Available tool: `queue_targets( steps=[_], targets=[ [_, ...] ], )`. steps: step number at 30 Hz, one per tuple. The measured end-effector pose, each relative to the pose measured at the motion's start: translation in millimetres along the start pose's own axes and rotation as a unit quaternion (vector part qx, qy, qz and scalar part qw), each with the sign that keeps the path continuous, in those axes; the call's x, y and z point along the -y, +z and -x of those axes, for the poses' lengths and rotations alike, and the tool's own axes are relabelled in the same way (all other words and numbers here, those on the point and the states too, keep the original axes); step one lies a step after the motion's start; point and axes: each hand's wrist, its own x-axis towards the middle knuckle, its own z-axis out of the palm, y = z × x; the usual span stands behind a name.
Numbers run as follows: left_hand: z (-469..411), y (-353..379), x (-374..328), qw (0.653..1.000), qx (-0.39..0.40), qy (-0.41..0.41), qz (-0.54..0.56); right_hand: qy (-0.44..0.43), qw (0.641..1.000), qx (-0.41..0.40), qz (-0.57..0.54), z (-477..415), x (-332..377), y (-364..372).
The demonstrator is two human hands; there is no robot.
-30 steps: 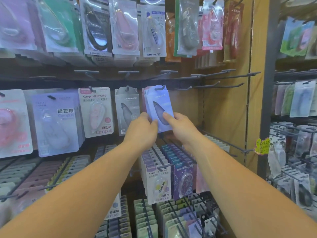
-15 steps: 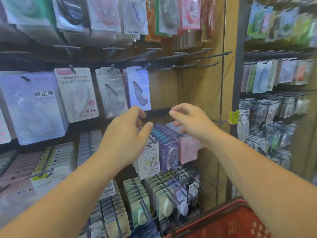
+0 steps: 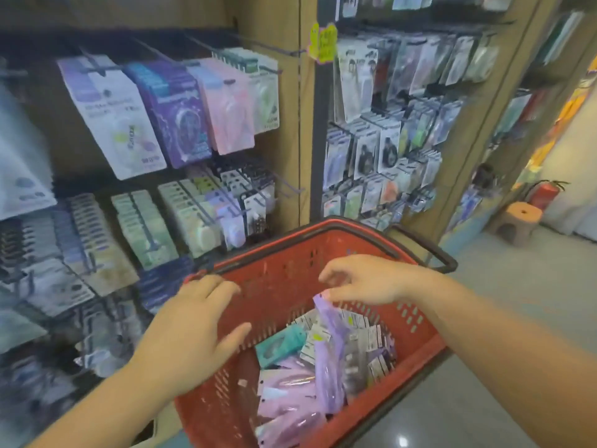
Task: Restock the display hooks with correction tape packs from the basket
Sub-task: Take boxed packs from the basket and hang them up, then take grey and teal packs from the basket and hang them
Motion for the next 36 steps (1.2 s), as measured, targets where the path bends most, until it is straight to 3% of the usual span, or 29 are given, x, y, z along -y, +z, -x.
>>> queue_targets(
  steps=[8,14,20,23,28,32,36],
  targets=[
    [48.2,68.2,-36.1,0.982,0.090,-0.157,-0.058,0.007,0.988,0.149,0.035,-8.9,-85.7,35.2],
    [59.1,85.4,-34.7,0.977,0.046,-0.205,-0.049,0.021,0.987,0.149,0.053,-37.6,-103.8,40.8],
    [57.5,90.8,-27.3,0.973,0.065,-0.223,-0.013,0.050,0.984,0.165,0.037,-73.4,-113.7,56.0],
    [57.6,92.8,-27.1,0.971,0.069,-0.227,-0.020,0.037,0.975,0.200,0.083,-99.2,-118.8,62.2],
    [58.2,93.2,-31.3,0.971,0.046,-0.235,-0.011,-0.008,0.895,0.338,0.290,-139.3,-138.3,101.9],
    [60.1,95.2,-32.4,0.968,0.045,-0.243,-0.033,-0.018,0.839,0.416,0.351,-157.7,-155.3,142.1],
    [59.8,95.5,-33.9,0.963,0.061,-0.258,-0.043,-0.080,0.797,0.428,0.418,-179.8,-185.8,175.0]
  ],
)
